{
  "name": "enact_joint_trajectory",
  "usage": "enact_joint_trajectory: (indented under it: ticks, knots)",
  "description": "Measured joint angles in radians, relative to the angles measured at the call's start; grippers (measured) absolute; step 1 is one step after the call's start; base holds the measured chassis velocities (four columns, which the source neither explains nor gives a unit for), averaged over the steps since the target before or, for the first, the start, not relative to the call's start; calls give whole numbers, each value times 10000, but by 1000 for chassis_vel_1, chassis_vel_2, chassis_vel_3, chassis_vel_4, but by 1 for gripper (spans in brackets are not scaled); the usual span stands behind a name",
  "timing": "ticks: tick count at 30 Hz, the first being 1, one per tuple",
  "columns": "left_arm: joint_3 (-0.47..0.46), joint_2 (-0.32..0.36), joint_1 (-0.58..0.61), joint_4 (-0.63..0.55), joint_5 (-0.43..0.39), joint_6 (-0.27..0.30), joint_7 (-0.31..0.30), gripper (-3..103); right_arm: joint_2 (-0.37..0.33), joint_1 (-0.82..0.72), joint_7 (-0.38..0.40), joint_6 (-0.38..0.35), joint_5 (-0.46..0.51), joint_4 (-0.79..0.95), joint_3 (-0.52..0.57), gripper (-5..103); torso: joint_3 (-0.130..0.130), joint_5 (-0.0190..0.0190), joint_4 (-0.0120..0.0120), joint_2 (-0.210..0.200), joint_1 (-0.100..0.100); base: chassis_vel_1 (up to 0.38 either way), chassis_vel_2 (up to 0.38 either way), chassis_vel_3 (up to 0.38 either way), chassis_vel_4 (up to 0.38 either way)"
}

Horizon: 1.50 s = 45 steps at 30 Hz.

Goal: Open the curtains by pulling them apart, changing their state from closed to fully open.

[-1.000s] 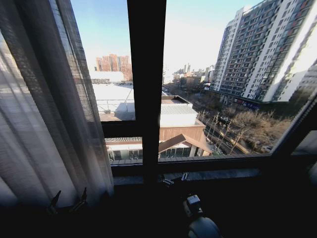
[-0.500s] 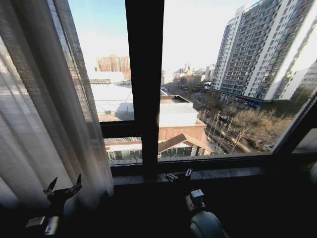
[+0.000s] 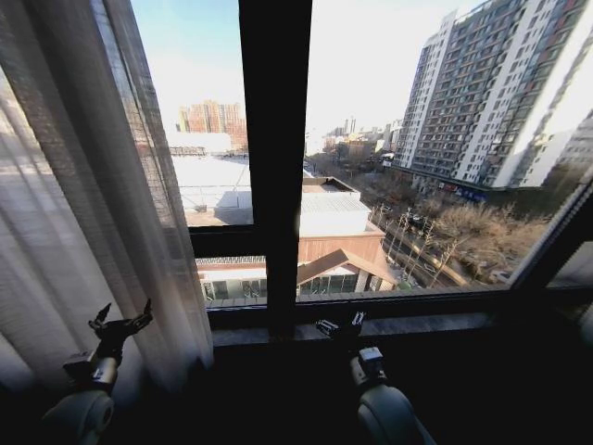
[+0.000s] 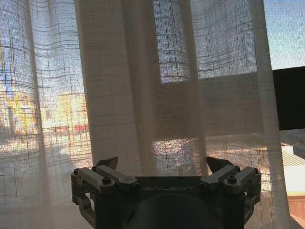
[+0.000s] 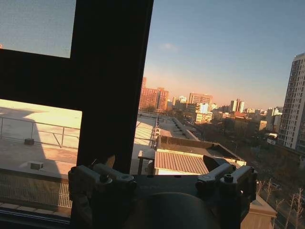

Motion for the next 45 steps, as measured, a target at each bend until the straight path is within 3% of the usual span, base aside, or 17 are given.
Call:
enact_joint_trajectory:
  ticks: [3,6,8,10,17,18,20,23,25,31,33,35,45]
  knots:
    - [179,415,-485,468,-78,465,513,100,-3,122,7,15,13,-234,24,100,0,0,1,0,0,0,0,0,0]
    - [289,570,-753,758,-132,520,784,102,4,177,10,22,18,-328,40,100,0,-1,0,1,0,0,0,0,0]
    - [392,710,-1022,1066,-247,539,1241,93,44,275,16,28,39,-448,41,100,-1,0,0,1,-2,0,0,0,0]
    - [416,730,-1078,1123,-272,540,1363,93,59,311,18,29,51,-482,35,100,0,0,0,0,-2,0,0,0,0]
    - [559,562,-1120,1052,-659,683,1862,61,134,501,20,31,177,-648,3,100,-1,0,1,0,-2,0,0,0,0]
    - [566,518,-1096,1018,-669,687,1892,56,146,515,20,32,179,-655,3,100,-1,1,0,1,-2,0,0,0,0]
    - [572,496,-1080,999,-674,688,1913,56,154,522,21,32,179,-659,5,100,-2,0,1,1,-2,0,0,0,0]
    - [587,416,-990,942,-676,688,1963,39,182,524,21,34,180,-667,6,100,-1,1,0,0,-1,0,0,0,0]
    - [587,410,-966,932,-676,687,1965,39,182,518,21,34,180,-666,6,100,-1,1,0,0,-1,0,0,0,0]
    - [525,352,-703,633,-718,661,1925,12,186,511,22,35,179,-616,8,100,-1,1,0,0,-2,0,0,0,0]
    - [512,348,-656,560,-738,661,1920,12,187,511,22,36,178,-592,8,100,-1,1,0,1,-2,0,0,0,0]
    - [427,323,-472,237,-818,659,1911,3,188,513,19,65,65,-527,7,100,-1,1,0,1,-2,0,0,0,0]
    - [101,-11,130,-619,-763,676,1834,0,136,376,36,82,24,-202,21,100,-2,2,0,1,-2,0,0,0,0]
